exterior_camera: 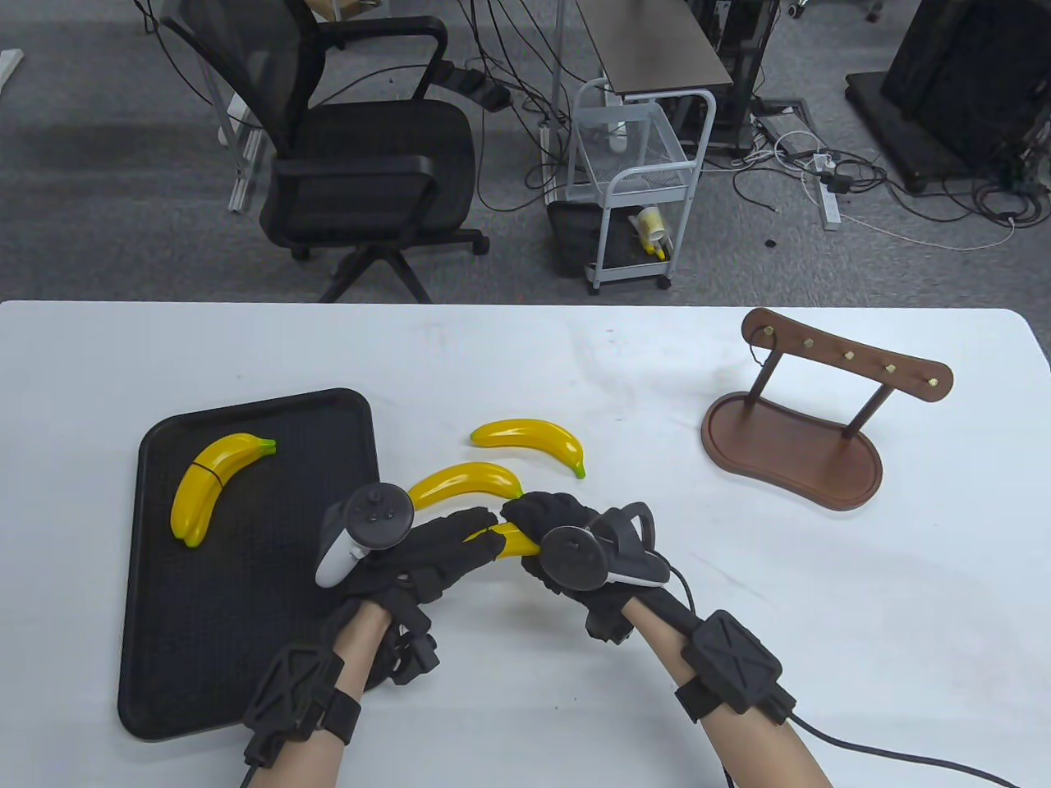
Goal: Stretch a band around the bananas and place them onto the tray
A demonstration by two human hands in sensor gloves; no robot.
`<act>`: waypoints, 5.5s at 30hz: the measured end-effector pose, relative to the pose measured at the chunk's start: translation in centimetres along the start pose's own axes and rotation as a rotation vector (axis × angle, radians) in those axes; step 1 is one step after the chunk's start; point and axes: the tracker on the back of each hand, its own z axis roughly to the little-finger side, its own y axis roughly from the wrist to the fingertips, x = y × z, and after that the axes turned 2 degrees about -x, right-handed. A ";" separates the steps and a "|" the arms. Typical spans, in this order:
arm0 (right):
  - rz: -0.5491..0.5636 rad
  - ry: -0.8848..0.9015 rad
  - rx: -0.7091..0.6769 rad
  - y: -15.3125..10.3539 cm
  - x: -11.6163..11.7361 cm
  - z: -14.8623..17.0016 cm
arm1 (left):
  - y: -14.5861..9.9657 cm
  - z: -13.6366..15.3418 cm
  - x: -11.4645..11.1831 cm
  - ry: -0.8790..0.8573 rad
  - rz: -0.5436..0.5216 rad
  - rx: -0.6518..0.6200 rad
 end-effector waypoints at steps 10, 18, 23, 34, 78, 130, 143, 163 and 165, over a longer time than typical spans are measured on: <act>-0.009 0.150 0.012 -0.3 -1.0 1.7 | -0.6 -0.6 1.2 0.055 -0.057 -0.022; 0.014 0.328 0.048 -0.5 -2.0 3.6 | -1.4 -1.6 2.4 0.099 -0.115 -0.070; 0.022 0.420 0.066 -0.6 -2.1 4.4 | -1.5 -2.4 2.5 0.174 -0.140 -0.099; 0.065 0.524 0.055 -0.9 -1.7 5.0 | -1.5 -3.1 1.9 0.240 -0.157 -0.137; 0.048 0.329 0.005 -0.4 -1.0 2.6 | -1.1 -2.9 0.9 0.361 -0.142 -0.065; 0.160 0.291 0.010 -0.6 -1.7 2.3 | -1.2 -2.2 1.6 0.193 -0.212 0.000; 0.272 0.079 -0.018 -0.8 -2.4 1.0 | -0.9 -0.8 1.5 -0.083 -0.103 0.046; 0.266 0.082 0.027 -0.8 -3.1 1.5 | -1.3 -1.2 2.3 0.024 -0.151 0.023; 0.261 0.095 0.043 -0.8 -3.2 1.6 | -1.5 -1.6 2.5 0.070 -0.190 0.013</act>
